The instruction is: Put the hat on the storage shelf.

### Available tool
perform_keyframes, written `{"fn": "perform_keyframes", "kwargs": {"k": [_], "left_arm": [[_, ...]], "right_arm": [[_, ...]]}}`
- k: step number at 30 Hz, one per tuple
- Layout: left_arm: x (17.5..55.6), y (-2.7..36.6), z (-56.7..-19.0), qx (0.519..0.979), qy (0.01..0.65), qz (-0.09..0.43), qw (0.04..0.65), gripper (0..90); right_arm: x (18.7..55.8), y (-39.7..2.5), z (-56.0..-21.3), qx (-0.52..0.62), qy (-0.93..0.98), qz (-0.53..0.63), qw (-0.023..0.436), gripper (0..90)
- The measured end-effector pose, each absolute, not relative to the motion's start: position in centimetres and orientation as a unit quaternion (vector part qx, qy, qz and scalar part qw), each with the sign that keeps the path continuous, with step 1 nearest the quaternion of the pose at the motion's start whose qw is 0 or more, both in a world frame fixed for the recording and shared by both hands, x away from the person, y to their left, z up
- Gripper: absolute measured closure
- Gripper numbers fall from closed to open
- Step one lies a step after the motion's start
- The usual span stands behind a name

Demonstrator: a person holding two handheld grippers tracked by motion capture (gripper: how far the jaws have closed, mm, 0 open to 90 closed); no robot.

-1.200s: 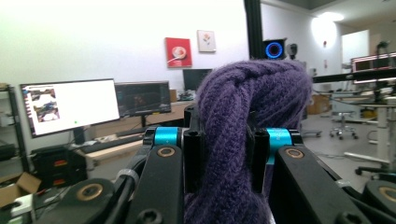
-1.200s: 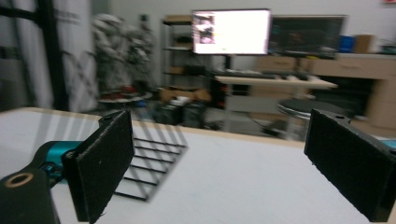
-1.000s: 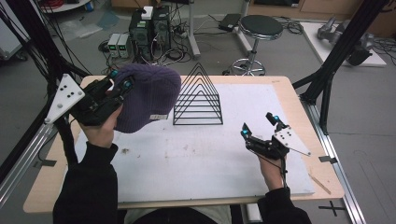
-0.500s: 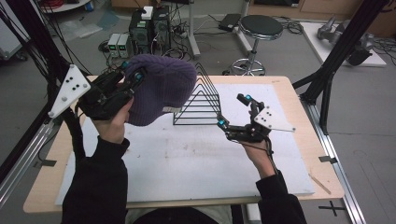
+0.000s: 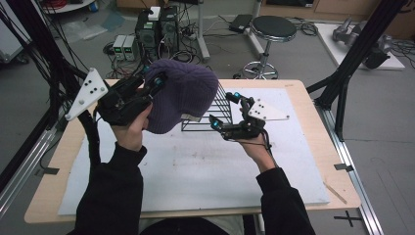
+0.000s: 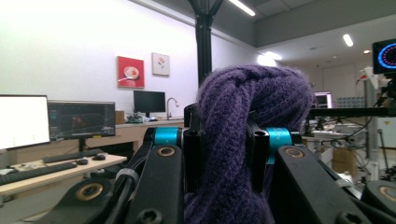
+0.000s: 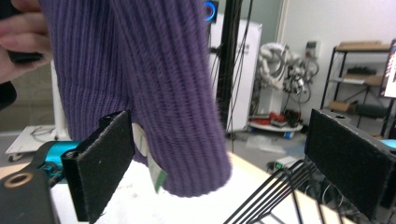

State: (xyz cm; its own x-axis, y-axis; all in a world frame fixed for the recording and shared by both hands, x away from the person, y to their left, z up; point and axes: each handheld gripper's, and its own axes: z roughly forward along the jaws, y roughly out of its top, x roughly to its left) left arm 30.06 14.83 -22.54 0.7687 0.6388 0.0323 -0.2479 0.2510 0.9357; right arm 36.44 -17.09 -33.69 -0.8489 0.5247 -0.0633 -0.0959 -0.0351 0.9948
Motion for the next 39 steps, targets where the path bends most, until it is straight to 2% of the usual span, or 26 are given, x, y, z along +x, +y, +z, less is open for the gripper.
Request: {"fn": "perform_keyframes", "kwargs": {"k": [4, 6, 9, 10, 11, 12, 16, 32, 39], "left_arm": [[30.1, 14.5, -22.7, 0.540, 0.179, 0.279, 0.773, 74.7], [30.1, 14.6, -22.6, 0.538, 0.179, 0.280, 0.774, 74.7], [30.0, 14.9, -22.7, 0.539, 0.179, 0.285, 0.772, 74.7], [30.1, 15.0, -22.7, 0.541, 0.181, 0.285, 0.770, 74.7], [30.1, 15.1, -22.8, 0.540, 0.182, 0.284, 0.771, 74.7], [30.2, 15.2, -22.8, 0.539, 0.184, 0.283, 0.771, 74.8], [30.4, 15.5, -23.0, 0.542, 0.186, 0.291, 0.766, 74.8], [33.5, 16.1, -23.5, 0.553, 0.199, 0.335, 0.736, 75.1], [35.6, 16.2, -22.5, 0.557, 0.203, 0.334, 0.733, 76.0]], "right_arm": [[36.9, -15.2, -33.0, 0.150, 0.676, 0.690, 0.212, 8.8], [37.1, -15.0, -32.8, 0.149, 0.684, 0.686, 0.198, 31.6], [36.9, -15.1, -32.7, 0.151, 0.692, 0.678, 0.198, 60.0], [36.9, -15.1, -32.7, 0.151, 0.692, 0.678, 0.198, 60.0], [36.6, -15.2, -32.5, 0.150, 0.695, 0.671, 0.211, 74.4], [36.4, -15.2, -32.4, 0.147, 0.696, 0.668, 0.218, 76.6], [36.3, -15.7, -32.0, 0.147, 0.705, 0.657, 0.223, 79.2], [37.0, -17.2, -30.0, 0.213, 0.712, 0.627, 0.233, 79.7], [37.9, -17.1, -28.2, 0.242, 0.715, 0.595, 0.276, 80.1]]}}
